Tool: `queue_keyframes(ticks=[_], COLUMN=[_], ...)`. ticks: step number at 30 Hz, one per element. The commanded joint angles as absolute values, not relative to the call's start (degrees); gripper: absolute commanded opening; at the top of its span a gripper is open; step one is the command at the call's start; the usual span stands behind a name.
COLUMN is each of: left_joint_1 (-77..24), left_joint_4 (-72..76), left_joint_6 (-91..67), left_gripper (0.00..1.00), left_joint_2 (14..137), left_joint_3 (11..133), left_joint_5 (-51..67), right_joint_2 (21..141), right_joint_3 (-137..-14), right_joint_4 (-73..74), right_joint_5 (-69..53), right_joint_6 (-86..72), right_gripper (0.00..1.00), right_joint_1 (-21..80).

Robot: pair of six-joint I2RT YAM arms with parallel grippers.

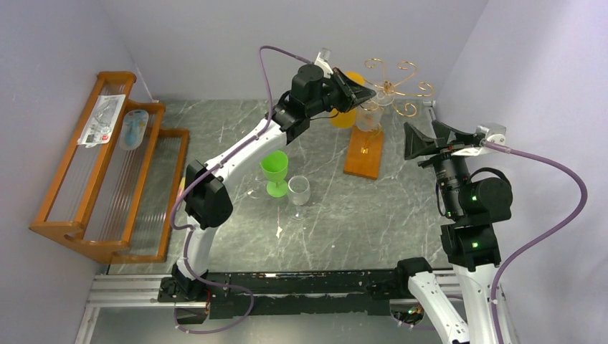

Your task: Place the wine glass upside down on the wine glass rack

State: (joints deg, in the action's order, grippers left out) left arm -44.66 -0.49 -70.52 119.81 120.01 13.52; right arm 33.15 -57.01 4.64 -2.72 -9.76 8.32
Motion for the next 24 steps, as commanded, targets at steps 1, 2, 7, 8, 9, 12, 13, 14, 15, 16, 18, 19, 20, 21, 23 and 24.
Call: queue_keyframes(ticks=[1,2,7,8,9,12,13,14,15,16,18,19,20,21,23,24], left_joint_1=[-43.50,-43.38,-42.51,-42.36,-42.25,-41.80,-41.75,-41.80,-41.71,-41.71,-41.61,-41.53,-41.50,-41.41,-41.32,-41.24], left_joint_4=[1.24,1.76,2.35,2.75,2.93,3.45,3.76,3.94,4.35,4.64,5.00,5.57,5.94,6.40,6.65,6.70], left_joint_6=[-71.54,-71.47,-71.41,-71.68,-71.96,-72.39,-72.32,-72.33,-72.33,-72.33,-72.43,-72.61,-72.85,-73.12,-73.34,-73.56], left_gripper=[0.05,0.05,0.05,0.05,0.05,0.05,0.05,0.05,0.05,0.05,0.05,0.05,0.05,0.05,0.05,0.05], left_joint_2=[120.78,120.92,120.24,119.97,119.77,119.09,118.64,118.20,117.60,117.03,115.78,115.15,114.53,114.08,113.51,113.35], left_joint_3=[122.86,123.17,122.29,121.69,121.08,119.68,119.09,118.39,117.25,116.44,114.69,113.69,112.85,112.17,111.85,111.90], left_joint_5=[10.26,10.36,9.68,9.59,9.63,10.59,10.78,10.87,11.02,11.26,11.25,11.25,11.33,11.34,11.62,11.72], right_joint_2=[33.04,33.05,32.62,32.61,32.61,32.73,32.82,32.91,33.03,33.04,33.13,33.21,33.27,33.30,33.40,33.39], right_joint_3=[-57.64,-57.47,-56.22,-56.10,-55.96,-55.81,-55.74,-55.73,-55.66,-55.52,-55.21,-55.05,-54.96,-54.81,-54.52,-54.42], right_joint_4=[5.72,5.66,4.60,4.51,4.36,4.38,4.47,4.48,4.44,4.36,4.09,4.05,3.98,3.89,3.72,3.69], right_joint_5=[-1.35,-1.43,-1.59,-1.41,-1.02,-0.33,-0.23,-0.15,-0.17,-0.18,-0.17,-0.18,-0.18,-0.18,-0.18,-0.18], right_joint_6=[-11.04,-11.25,-11.53,-11.64,-12.03,-12.59,-12.76,-12.98,-13.11,-13.28,-13.56,-13.68,-13.83,-13.99,-14.44,-14.49], right_gripper=[0.73,0.73,0.73,0.73,0.73,0.73,0.73,0.73,0.73,0.73,0.73,0.73,0.73,0.72,0.72,0.72], right_joint_1=[8.37,8.35,8.30,8.41,8.40,8.39,8.33,8.37,8.30,8.34,8.40,8.37,8.36,8.38,8.41,8.36])
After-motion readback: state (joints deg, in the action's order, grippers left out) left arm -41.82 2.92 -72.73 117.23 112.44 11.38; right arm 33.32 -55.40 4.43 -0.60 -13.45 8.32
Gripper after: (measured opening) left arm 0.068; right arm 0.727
